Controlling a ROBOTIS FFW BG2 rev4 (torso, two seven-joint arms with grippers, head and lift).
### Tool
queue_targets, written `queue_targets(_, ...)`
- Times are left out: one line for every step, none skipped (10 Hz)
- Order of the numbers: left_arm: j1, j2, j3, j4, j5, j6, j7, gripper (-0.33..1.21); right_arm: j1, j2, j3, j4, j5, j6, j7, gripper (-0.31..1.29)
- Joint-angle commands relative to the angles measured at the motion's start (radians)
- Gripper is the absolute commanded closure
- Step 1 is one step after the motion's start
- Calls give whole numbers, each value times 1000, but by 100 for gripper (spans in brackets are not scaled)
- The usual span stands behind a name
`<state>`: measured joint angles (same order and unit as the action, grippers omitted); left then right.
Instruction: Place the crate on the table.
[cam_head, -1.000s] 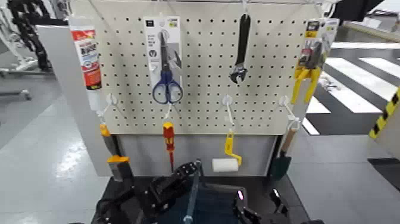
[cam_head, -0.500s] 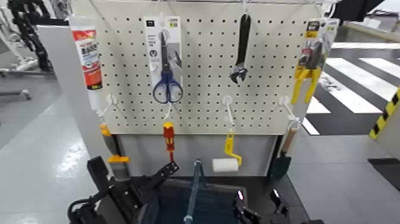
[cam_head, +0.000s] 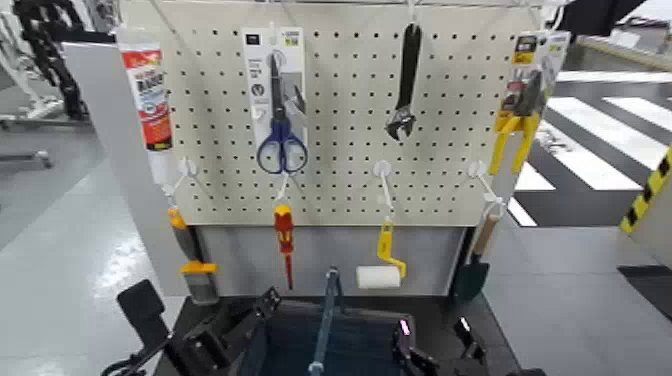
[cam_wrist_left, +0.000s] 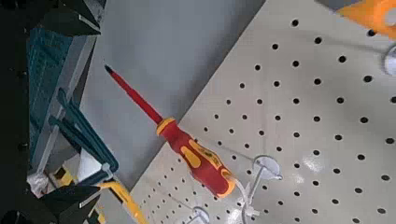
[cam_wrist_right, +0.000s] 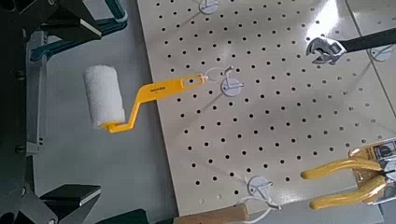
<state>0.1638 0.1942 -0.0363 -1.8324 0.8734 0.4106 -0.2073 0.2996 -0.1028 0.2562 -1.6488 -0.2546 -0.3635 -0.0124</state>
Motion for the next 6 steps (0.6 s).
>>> queue_targets(79,-28,10,-33,-244,-173,26,9,3,0,-3,-2,0,0,0,14)
queue_targets(109,-58,19,-41,-364,-248,48,9,4,2,-5,-3,0,0,0,14)
queue_targets(126,-75,27,-39,-468,-323,48,9,6,2,-5,-5,2,0,0,14)
queue_targets(141,-70,19,-39,-530,-366,62,9,6,2,-5,-6,2,0,0,14)
queue_targets(157,-70,18,-39,-574,-397,78,9,6,0,-6,-8,2,0,0,14)
queue_targets(180,-71,15,-39,-623,-446,111,11,7,2,-8,-9,5,0,0,14)
